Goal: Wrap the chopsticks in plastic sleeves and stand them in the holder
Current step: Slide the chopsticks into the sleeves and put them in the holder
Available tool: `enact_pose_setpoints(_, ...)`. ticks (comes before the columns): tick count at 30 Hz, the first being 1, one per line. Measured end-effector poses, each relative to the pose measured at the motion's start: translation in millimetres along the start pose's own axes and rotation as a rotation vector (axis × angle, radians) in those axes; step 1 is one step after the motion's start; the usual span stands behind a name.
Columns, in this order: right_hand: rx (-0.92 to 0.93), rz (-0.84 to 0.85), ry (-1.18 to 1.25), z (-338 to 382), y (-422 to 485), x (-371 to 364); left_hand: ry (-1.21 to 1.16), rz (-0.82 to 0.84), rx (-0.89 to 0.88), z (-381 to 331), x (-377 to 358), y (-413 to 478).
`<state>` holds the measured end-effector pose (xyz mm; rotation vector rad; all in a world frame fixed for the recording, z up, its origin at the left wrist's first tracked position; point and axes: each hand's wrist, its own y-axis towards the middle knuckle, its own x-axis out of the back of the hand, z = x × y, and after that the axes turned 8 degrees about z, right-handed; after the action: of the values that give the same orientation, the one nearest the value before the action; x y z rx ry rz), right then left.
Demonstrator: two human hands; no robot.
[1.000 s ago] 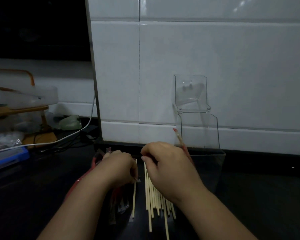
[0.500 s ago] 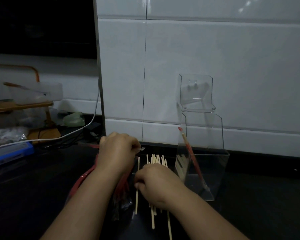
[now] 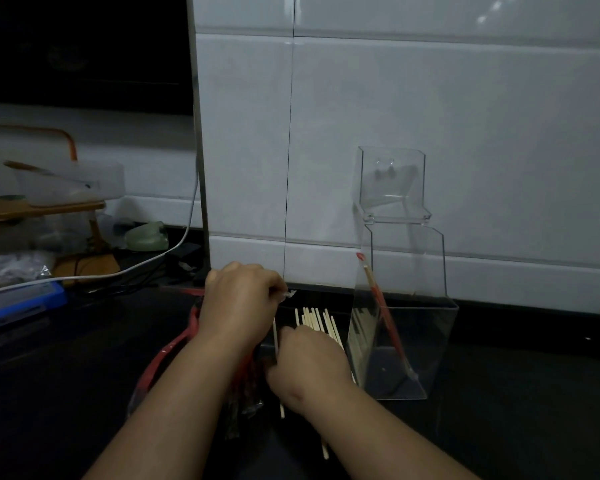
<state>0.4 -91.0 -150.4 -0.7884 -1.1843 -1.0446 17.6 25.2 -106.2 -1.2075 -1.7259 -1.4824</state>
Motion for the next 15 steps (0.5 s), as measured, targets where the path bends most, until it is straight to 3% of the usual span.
enact_pose_setpoints(9, -0.141, 0.105, -0.046, 1.5, 1.6, 8.6, -0.095, -0.04, -0.004, -0.4, -2.2, 0.0)
enact_pose_setpoints(15, -0.127, -0.053, 0.087, 2.3, 0.6, 18.0, -0.187, -0.153, 0.014, -1.7, 0.1, -1.3)
